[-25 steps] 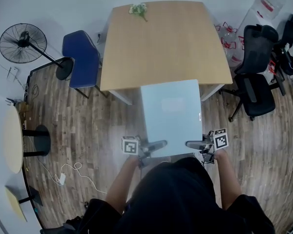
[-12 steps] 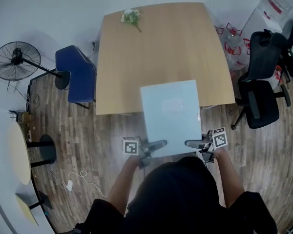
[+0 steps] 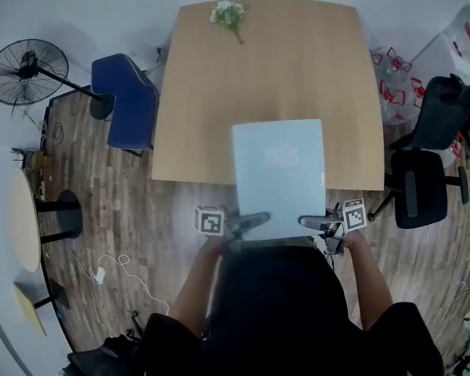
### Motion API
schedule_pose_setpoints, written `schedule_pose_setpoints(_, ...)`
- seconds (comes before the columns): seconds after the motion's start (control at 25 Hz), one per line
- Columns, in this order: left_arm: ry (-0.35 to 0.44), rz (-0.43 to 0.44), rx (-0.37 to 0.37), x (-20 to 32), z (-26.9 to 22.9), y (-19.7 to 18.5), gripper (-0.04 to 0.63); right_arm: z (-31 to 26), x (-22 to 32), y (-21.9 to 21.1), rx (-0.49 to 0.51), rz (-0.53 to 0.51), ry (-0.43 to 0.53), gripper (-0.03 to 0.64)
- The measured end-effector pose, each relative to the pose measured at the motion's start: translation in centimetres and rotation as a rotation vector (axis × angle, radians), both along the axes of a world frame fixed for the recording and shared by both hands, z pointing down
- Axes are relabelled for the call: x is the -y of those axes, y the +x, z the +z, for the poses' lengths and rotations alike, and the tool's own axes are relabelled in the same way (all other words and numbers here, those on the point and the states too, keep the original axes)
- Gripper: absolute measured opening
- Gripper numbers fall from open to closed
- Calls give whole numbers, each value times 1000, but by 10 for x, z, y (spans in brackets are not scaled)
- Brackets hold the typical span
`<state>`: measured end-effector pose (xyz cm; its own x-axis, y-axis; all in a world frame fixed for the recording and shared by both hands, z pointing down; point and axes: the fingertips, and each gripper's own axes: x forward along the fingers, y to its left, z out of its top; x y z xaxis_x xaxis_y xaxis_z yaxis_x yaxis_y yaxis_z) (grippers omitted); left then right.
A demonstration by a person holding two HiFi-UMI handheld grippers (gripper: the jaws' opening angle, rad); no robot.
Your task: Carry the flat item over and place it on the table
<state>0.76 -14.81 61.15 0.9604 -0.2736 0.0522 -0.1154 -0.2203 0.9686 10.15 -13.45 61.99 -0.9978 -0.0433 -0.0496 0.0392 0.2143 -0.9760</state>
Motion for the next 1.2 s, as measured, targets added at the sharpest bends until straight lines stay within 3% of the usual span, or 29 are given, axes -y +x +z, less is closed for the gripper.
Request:
schedule_pose_setpoints(0.36,-13,14,23,37,15,-39,342,12,34,-39,-37,15,-24,291)
schedule_pose_setpoints(0.68,-26,41,62,78,29,-54,359,26,67,-52,-65,74,-67,293)
schedule_pose_setpoints(1.2,-107,33,94,149,86,-69,371,68,141,-69,-62,72,-105,299)
